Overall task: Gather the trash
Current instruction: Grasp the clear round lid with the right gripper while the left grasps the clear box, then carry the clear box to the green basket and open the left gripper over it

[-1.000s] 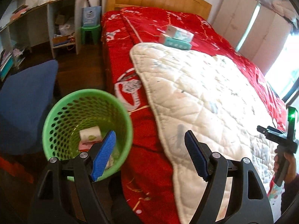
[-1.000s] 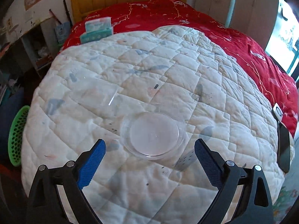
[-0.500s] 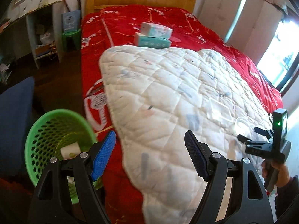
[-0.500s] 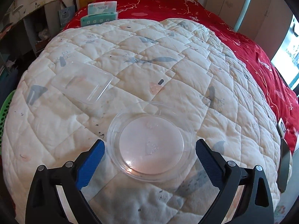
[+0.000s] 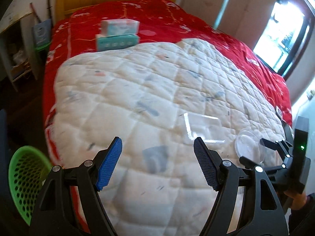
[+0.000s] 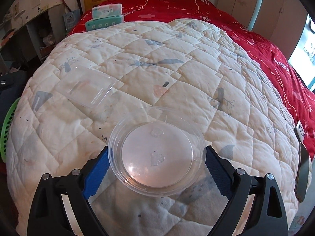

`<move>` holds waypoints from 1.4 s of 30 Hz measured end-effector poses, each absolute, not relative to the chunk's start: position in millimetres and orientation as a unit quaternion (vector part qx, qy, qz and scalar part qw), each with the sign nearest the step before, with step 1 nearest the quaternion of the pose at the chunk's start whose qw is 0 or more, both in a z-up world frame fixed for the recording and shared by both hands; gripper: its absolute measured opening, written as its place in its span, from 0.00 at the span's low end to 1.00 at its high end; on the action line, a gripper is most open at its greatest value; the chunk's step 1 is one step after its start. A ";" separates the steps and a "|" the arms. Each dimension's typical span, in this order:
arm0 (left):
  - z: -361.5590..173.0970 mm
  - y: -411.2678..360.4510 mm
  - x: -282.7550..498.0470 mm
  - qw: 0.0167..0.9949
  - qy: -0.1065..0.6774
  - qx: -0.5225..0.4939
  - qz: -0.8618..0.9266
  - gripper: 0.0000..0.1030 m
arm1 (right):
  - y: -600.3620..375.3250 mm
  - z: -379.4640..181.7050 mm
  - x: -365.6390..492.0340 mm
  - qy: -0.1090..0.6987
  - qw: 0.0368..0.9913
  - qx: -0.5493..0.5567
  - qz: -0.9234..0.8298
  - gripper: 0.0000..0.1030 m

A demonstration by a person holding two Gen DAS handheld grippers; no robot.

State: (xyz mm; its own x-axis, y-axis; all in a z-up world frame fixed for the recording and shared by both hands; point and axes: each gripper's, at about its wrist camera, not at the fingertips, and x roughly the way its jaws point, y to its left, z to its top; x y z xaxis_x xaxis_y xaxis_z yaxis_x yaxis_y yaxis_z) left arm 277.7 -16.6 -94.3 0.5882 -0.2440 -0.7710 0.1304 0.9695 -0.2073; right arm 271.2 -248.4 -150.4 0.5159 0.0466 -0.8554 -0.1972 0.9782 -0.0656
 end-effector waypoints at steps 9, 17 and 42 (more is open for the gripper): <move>-121.2 -57.8 323.9 0.869 0.472 -0.053 -0.136 0.57 | -266.0 -140.2 258.6 0.485 0.870 -0.047 0.073 0.87; -144.7 -75.7 340.2 0.855 0.493 -0.047 -0.153 0.18 | -274.0 -138.8 250.5 0.484 0.871 -0.032 0.075 0.87; -78.4 91.7 174.9 0.905 0.409 -0.118 -0.013 0.04 | -180.0 -98.4 181.2 0.449 0.879 -0.019 0.158 0.87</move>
State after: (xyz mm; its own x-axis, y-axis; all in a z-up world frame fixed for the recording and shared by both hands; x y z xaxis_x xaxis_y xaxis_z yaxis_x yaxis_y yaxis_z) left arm 174.9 91.7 -78.4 0.6651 -0.1196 -0.7371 -0.0732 0.9719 -0.2237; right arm 181.2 -180.0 -98.4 0.5466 0.2598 -0.7961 -0.2946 0.9495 0.1076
